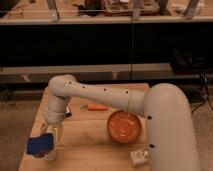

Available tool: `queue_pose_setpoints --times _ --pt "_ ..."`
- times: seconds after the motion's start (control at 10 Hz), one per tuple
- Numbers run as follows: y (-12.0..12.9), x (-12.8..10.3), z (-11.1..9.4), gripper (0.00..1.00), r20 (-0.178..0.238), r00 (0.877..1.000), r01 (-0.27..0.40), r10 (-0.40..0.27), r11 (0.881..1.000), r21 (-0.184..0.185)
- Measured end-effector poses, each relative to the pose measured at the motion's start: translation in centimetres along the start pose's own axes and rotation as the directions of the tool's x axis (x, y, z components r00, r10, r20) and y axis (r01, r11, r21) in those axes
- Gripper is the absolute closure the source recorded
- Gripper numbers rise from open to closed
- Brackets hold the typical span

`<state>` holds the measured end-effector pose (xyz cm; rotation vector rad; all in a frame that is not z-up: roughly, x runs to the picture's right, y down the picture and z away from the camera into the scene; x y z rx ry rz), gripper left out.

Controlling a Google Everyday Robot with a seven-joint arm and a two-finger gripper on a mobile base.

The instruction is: Place the white sponge in the ceramic cup

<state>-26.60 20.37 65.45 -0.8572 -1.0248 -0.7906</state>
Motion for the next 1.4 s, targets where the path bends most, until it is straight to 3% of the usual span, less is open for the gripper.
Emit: queue_pose_setpoints --times 0.2,0.4,0.5,0.6,0.8,1.2,1.4 --pt "0.2 0.0 0.3 0.82 0.023 1.000 0.000 0.001 1.000 -0.011" --pt "0.6 0.1 -0.3 0.60 0.026 1.000 -0.013 0.012 1.000 0.027" --pt "0.6 0.0 -0.4 0.54 0.026 1.000 -0.014 0.013 0.999 0.033" --pt "0.5 0.0 -0.5 0.40 0.028 0.999 -0.019 0.018 0.999 0.046" --pt "0.5 0.2 -0.7 0.24 0.030 0.999 -0.029 0.027 0.998 0.059" --pt "0.1 0.7 -1.0 0.20 0.046 0.998 -0.053 0.050 0.996 0.069" --pt "0.1 0.8 -0.7 0.25 0.055 0.997 -0.053 0.050 0.997 0.062"
